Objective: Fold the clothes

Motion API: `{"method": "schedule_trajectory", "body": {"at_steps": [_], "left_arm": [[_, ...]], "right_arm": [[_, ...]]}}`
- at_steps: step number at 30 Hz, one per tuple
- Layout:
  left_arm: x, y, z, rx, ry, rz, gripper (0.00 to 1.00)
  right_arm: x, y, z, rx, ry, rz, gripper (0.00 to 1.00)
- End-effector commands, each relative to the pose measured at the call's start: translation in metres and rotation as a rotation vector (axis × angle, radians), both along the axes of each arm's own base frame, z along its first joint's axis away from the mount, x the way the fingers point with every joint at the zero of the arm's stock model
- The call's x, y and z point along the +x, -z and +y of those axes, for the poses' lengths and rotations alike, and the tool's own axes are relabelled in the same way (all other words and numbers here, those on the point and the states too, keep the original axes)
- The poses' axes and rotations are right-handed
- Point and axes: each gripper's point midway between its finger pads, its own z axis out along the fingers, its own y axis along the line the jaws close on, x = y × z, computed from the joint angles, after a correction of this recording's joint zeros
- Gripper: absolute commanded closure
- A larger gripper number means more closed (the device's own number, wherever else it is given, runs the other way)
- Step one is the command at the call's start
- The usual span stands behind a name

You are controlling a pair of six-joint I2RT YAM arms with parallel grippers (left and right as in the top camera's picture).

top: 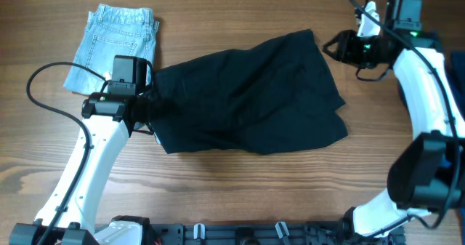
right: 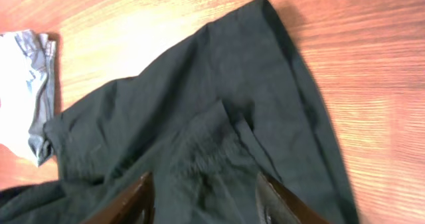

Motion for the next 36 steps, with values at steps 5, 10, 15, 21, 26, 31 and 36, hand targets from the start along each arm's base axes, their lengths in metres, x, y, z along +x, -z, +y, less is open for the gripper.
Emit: {"method": "schedule_trajectory", "body": {"at_steps": [5,10,15,21,26,31,36], "left_arm": [[0.002,-0.003,-0.001,-0.015,-0.009,-0.01,0.96],[0.002,-0.003,-0.001,-0.016,-0.009,-0.009,0.96],[0.002,-0.003,-0.001,-0.016,-0.009,-0.01,0.96],[0.002,-0.003,-0.003,-0.027,-0.004,-0.009,0.96],[0.002,-0.003,-0.003,-0.03,-0.003,-0.008,0.96],[0.003,-0.003,-0.004,-0.03,-0.003,-0.012,0.96],[0.004,-0.003,-0.004,-0.03,-0.003,-0.017,0.95]], "right_arm": [[-0.012,0.104,0.043,-0.014,-0.1,0.234,0.37],[-0.015,0.132,0.043,-0.069,-0.117,0.279,0.38],[-0.019,0.131,0.049,-0.051,-0.133,0.29,0.51],[-0.02,0.13,0.062,-0.053,-0.186,0.268,0.89],[-0.009,0.084,0.045,-0.016,-0.141,0.176,0.96],[-0.003,0.025,0.034,-0.025,-0.114,0.032,0.96],[-0.008,0.068,0.028,-0.057,-0.098,0.114,0.66]]}}
